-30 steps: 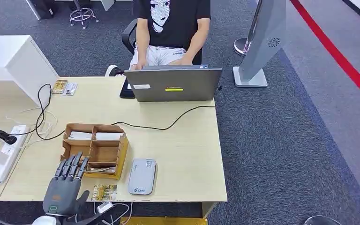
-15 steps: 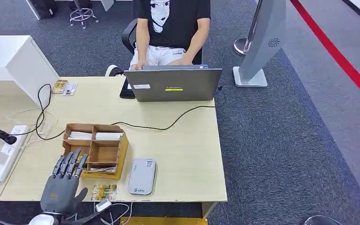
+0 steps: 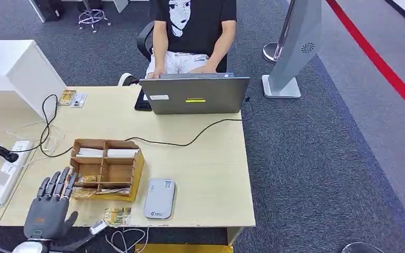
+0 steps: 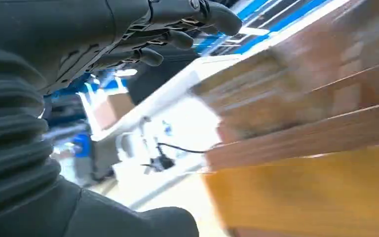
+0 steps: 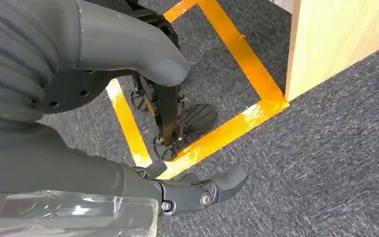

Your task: Pass the card to the sensor for recognition and then transmit it.

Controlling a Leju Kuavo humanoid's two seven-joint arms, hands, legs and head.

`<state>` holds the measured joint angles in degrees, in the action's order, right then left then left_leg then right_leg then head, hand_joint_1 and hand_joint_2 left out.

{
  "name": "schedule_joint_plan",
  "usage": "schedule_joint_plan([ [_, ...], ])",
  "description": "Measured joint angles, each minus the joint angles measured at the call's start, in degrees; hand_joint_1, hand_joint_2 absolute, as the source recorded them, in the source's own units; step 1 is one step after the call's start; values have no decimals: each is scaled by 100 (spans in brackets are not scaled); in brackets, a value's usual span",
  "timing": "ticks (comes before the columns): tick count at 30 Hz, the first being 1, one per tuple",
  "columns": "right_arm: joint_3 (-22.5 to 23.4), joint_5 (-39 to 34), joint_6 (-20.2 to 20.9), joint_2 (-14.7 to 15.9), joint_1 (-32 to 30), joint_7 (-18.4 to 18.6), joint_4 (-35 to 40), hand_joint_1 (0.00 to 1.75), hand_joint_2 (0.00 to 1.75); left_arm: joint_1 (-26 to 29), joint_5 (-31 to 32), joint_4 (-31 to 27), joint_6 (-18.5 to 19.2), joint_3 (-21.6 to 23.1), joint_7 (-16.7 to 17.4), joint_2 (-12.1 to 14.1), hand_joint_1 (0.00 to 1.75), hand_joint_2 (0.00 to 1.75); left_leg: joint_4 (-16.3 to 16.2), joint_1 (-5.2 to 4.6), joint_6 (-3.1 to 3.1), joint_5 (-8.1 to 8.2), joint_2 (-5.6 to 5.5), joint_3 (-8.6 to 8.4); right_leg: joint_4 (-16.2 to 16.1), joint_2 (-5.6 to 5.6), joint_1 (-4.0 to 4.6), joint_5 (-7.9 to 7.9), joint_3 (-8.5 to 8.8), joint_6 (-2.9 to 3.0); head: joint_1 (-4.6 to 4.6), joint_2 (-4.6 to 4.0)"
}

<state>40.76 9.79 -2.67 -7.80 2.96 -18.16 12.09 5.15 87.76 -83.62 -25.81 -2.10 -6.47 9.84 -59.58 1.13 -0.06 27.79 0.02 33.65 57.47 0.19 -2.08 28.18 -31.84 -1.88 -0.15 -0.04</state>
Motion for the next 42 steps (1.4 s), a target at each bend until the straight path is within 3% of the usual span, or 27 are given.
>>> schedule_joint_plan([
  [10, 50, 101, 52, 0, 8, -4, 7, 0, 175, -128, 0, 236, 11, -63, 229, 428, 0, 175, 0, 0, -2, -1, -2, 2, 0, -2, 0, 0, 1, 0, 2, 0],
  [13, 61, 160, 68, 0, 12, -7, 7, 0, 175, -181, 0, 299, 7, -105, 197, 491, 0, 175, 0, 1, -2, -1, -2, 0, 0, 0, 0, -1, 0, 1, 4, 0],
  [18, 72, 240, 68, 0, 18, -11, 7, 0, 175, -262, 0, 400, -9, -59, 466, 564, 0, 175, 0, 1, -2, -2, 0, 0, 0, 0, 1, -1, -1, 2, 2, 0],
  [25, 140, 391, 79, -2, 44, -9, 7, 0, 175, -589, 2, 524, 37, 617, 883, 638, 0, 175, -2, 0, -2, -2, -3, 1, 0, -1, 0, -3, -1, 3, 2, 0],
  [32, 175, 457, 105, -2, 60, -9, 7, 0, 175, -998, 2, 651, 85, 1042, 896, 609, 0, 175, -3, 0, -2, -2, -1, -1, 0, 1, 0, -5, -2, 5, 2, 0],
  [42, 212, 498, 135, -2, 67, -9, 7, 0, 175, -1161, 2, 762, 120, 1364, 997, 544, 0, 175, -2, 0, -3, -2, 0, 0, 0, 2, 0, -4, -2, 5, 4, 0],
])
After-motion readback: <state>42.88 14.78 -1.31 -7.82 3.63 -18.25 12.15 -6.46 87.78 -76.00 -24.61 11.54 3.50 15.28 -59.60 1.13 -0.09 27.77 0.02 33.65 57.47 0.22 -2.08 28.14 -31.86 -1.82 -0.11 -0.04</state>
